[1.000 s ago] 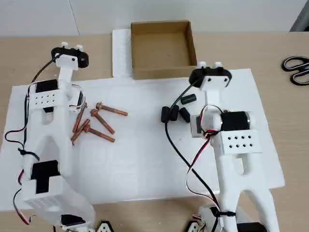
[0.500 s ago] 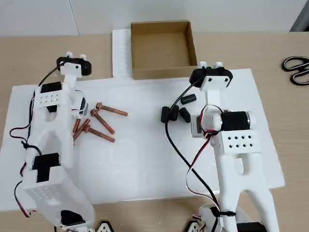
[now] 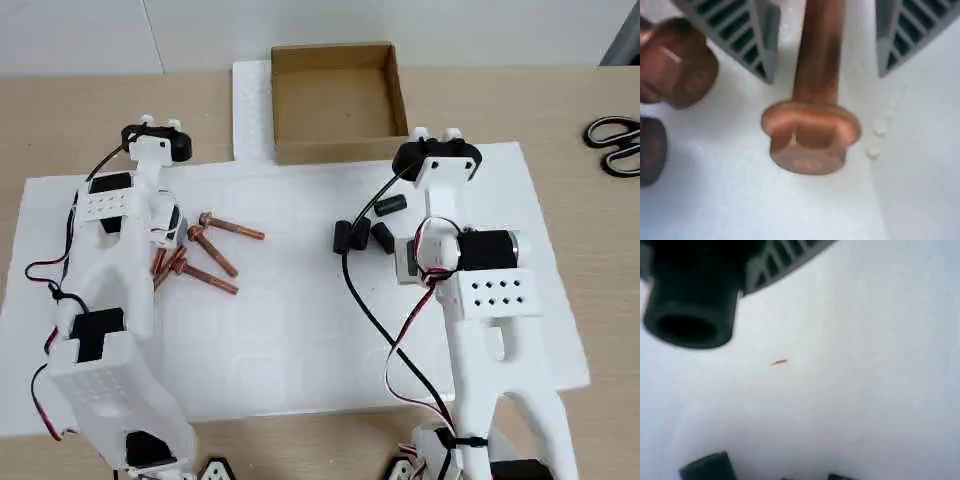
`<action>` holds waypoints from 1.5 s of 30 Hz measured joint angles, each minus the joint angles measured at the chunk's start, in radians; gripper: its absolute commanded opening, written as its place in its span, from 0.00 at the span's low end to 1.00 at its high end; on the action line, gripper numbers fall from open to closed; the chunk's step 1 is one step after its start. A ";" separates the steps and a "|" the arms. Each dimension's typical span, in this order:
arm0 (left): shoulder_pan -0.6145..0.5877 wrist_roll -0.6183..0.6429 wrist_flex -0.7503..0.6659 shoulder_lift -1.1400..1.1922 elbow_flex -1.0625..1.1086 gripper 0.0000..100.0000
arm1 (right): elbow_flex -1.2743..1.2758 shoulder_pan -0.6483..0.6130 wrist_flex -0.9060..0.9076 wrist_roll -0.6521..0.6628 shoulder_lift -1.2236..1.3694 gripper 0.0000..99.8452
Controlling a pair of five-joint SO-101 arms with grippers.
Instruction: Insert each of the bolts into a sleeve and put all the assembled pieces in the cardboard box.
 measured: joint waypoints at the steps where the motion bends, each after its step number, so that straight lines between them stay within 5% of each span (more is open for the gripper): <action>1: 0.005 0.000 -0.002 0.000 0.000 0.13 | 0.000 0.000 0.000 0.000 0.000 0.00; 29: 0.021 -0.002 -0.011 0.023 -0.071 0.13 | -0.017 0.000 0.000 0.000 0.000 0.00; 45: 0.043 0.003 -0.014 0.034 -0.072 0.03 | -0.017 0.000 0.000 0.000 0.000 0.00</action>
